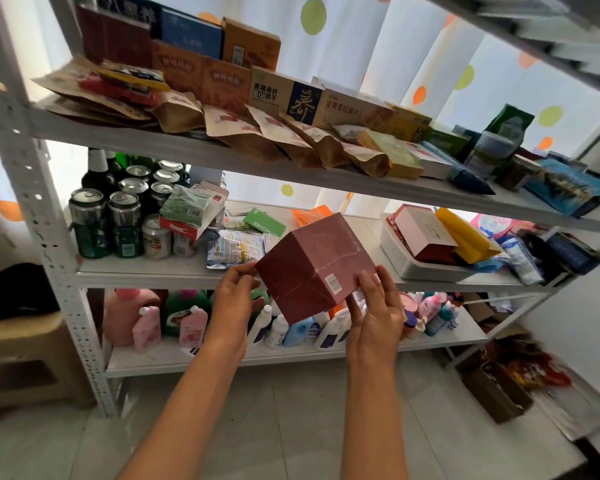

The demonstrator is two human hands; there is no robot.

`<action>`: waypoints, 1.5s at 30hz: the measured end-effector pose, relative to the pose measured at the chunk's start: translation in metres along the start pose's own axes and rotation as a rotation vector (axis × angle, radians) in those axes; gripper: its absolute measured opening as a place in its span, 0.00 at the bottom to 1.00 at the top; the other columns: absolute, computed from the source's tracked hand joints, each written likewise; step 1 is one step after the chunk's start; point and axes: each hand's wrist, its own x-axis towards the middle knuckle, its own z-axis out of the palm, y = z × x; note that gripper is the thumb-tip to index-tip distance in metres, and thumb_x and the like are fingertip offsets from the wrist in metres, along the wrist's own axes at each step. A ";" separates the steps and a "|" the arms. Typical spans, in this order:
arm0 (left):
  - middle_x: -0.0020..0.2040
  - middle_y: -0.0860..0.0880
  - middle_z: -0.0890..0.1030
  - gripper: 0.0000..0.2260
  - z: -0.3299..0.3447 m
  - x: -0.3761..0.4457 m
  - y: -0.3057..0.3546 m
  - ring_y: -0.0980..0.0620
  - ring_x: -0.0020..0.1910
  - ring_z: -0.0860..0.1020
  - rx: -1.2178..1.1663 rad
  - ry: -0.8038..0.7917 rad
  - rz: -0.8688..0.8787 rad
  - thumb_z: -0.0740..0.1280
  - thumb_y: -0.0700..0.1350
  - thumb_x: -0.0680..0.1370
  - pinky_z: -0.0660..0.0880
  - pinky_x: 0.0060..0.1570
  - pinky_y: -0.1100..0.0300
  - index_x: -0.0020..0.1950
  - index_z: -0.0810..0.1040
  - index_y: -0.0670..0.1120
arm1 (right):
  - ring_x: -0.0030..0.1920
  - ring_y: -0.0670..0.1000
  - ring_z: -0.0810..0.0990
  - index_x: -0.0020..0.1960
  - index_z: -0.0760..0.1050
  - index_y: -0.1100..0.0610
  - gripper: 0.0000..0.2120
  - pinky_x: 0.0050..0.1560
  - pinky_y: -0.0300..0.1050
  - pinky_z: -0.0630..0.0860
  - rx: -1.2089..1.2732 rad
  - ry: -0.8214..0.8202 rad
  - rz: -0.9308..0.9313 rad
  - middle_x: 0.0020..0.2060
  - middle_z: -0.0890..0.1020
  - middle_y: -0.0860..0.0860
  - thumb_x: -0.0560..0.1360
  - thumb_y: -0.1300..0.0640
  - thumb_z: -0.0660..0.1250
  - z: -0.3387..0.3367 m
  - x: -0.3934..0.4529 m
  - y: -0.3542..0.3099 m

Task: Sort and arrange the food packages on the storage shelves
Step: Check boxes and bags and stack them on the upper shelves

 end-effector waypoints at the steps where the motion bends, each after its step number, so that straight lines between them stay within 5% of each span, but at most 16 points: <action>1: 0.47 0.50 0.80 0.13 0.000 -0.001 0.001 0.54 0.47 0.77 -0.013 0.009 -0.005 0.56 0.37 0.81 0.74 0.47 0.56 0.50 0.79 0.51 | 0.52 0.46 0.86 0.64 0.78 0.51 0.16 0.55 0.50 0.83 0.010 -0.006 0.010 0.55 0.84 0.50 0.77 0.61 0.71 -0.001 0.001 -0.001; 4: 0.54 0.49 0.81 0.10 0.000 -0.004 0.002 0.52 0.56 0.77 -0.034 0.005 0.001 0.59 0.44 0.82 0.74 0.53 0.51 0.51 0.80 0.51 | 0.49 0.46 0.86 0.63 0.79 0.51 0.17 0.50 0.46 0.81 0.052 -0.010 0.055 0.48 0.86 0.46 0.79 0.67 0.66 -0.004 0.003 -0.004; 6: 0.55 0.48 0.81 0.07 0.000 -0.004 0.001 0.50 0.56 0.77 -0.045 -0.001 0.018 0.62 0.47 0.82 0.73 0.49 0.53 0.51 0.79 0.51 | 0.49 0.45 0.84 0.62 0.80 0.52 0.19 0.52 0.47 0.80 0.051 0.015 0.072 0.49 0.84 0.47 0.79 0.71 0.63 -0.004 0.003 -0.005; 9: 0.49 0.50 0.82 0.01 0.000 -0.005 0.000 0.53 0.49 0.80 -0.083 -0.014 0.032 0.67 0.45 0.80 0.73 0.42 0.60 0.51 0.78 0.50 | 0.50 0.45 0.83 0.63 0.80 0.56 0.19 0.57 0.52 0.80 0.019 0.066 0.056 0.53 0.83 0.48 0.79 0.73 0.62 -0.002 0.002 -0.004; 13: 0.48 0.52 0.81 0.10 0.001 -0.009 0.002 0.65 0.36 0.81 -0.055 -0.033 0.062 0.68 0.39 0.79 0.74 0.28 0.73 0.60 0.75 0.44 | 0.48 0.46 0.83 0.63 0.80 0.60 0.14 0.63 0.59 0.79 0.015 0.109 0.066 0.46 0.85 0.43 0.81 0.68 0.61 -0.001 0.002 -0.005; 18: 0.51 0.51 0.81 0.16 0.001 -0.011 0.000 0.50 0.49 0.80 -0.068 -0.038 0.018 0.67 0.33 0.78 0.74 0.31 0.73 0.65 0.73 0.41 | 0.55 0.47 0.80 0.61 0.81 0.53 0.11 0.60 0.57 0.80 0.009 0.076 0.067 0.53 0.83 0.47 0.79 0.58 0.70 -0.007 -0.001 -0.005; 20: 0.51 0.52 0.81 0.16 0.002 -0.013 0.000 0.50 0.50 0.79 -0.075 -0.044 0.003 0.66 0.30 0.78 0.76 0.33 0.71 0.63 0.74 0.42 | 0.54 0.46 0.81 0.63 0.79 0.51 0.14 0.60 0.56 0.80 -0.020 0.075 0.052 0.52 0.82 0.45 0.78 0.54 0.71 -0.009 -0.002 -0.006; 25: 0.50 0.48 0.82 0.14 0.006 -0.015 -0.008 0.47 0.52 0.80 -0.089 -0.079 -0.013 0.66 0.27 0.76 0.77 0.54 0.53 0.53 0.77 0.45 | 0.51 0.47 0.83 0.71 0.71 0.49 0.22 0.50 0.47 0.81 0.002 0.038 0.072 0.53 0.80 0.44 0.78 0.55 0.70 -0.015 -0.006 -0.006; 37: 0.52 0.42 0.82 0.03 0.028 -0.018 -0.037 0.46 0.53 0.82 -0.081 -0.139 -0.110 0.67 0.41 0.80 0.81 0.53 0.48 0.50 0.75 0.43 | 0.62 0.55 0.81 0.79 0.61 0.45 0.34 0.64 0.53 0.78 -0.031 -0.025 0.068 0.64 0.78 0.52 0.77 0.56 0.68 -0.056 0.002 0.007; 42: 0.52 0.42 0.81 0.01 0.048 -0.018 -0.056 0.48 0.49 0.82 -0.023 -0.194 -0.140 0.67 0.40 0.79 0.83 0.44 0.52 0.50 0.76 0.44 | 0.67 0.53 0.77 0.80 0.55 0.39 0.43 0.68 0.56 0.75 -0.106 -0.083 -0.008 0.69 0.73 0.44 0.70 0.50 0.72 -0.083 0.014 0.006; 45: 0.56 0.43 0.82 0.06 0.065 -0.021 -0.069 0.45 0.56 0.82 0.057 -0.259 -0.162 0.67 0.40 0.80 0.81 0.53 0.44 0.54 0.81 0.47 | 0.69 0.53 0.76 0.78 0.59 0.38 0.43 0.67 0.58 0.76 -0.168 -0.061 -0.030 0.70 0.71 0.43 0.68 0.46 0.76 -0.102 0.026 0.003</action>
